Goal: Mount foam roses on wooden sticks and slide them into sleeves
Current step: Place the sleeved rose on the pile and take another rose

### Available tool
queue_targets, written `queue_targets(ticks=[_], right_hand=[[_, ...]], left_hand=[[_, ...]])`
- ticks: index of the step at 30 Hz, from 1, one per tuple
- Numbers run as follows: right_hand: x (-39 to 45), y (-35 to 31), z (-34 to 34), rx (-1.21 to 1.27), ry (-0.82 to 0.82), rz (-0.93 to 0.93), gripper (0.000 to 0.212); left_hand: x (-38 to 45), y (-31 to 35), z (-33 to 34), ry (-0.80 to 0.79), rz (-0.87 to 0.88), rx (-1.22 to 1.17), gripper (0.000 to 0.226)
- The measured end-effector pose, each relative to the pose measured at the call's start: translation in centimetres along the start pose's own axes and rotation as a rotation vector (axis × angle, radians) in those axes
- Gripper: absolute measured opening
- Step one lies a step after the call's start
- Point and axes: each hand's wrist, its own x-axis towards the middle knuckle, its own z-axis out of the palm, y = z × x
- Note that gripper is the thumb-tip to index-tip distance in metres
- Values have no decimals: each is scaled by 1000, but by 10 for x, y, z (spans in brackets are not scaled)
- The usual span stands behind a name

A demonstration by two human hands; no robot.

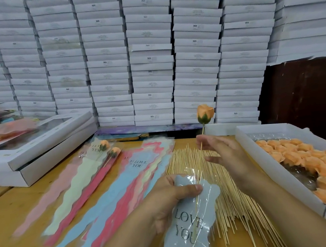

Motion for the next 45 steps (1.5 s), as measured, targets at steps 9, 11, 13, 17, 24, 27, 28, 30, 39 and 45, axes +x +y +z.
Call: queue_targets(ticks=[9,11,13,17,24,27,28,30,39,45], right_hand=[[-24,14,4,-18,-116,1,30],[-22,12,4,-22,-116,-12,31],[-18,7,2,-13,-87,-21,31],[-12,3,1,34,-62,-4,32],[-28,17,4,9,-169,1,26],[-28,17,3,4,-172,-3,25],[-27,17,2,7,-166,-6,26],[-26,17,1,20,-151,-1,30],[-21,15,-17,104,-13,-9,36],[-8,7,-17,0,65,-6,14]], left_hand=[[4,9,-2,11,8,-60,15],[4,8,-2,1,4,-66,17],[4,7,-2,1,0,-63,22],[2,7,-2,7,-13,-75,31],[3,13,0,77,0,-58,53],[3,12,1,64,-3,-61,58],[3,12,1,54,-9,-58,58],[3,10,1,35,-17,-47,56],[7,4,-7,47,-9,-19,33],[8,1,-5,14,-13,10,22]])
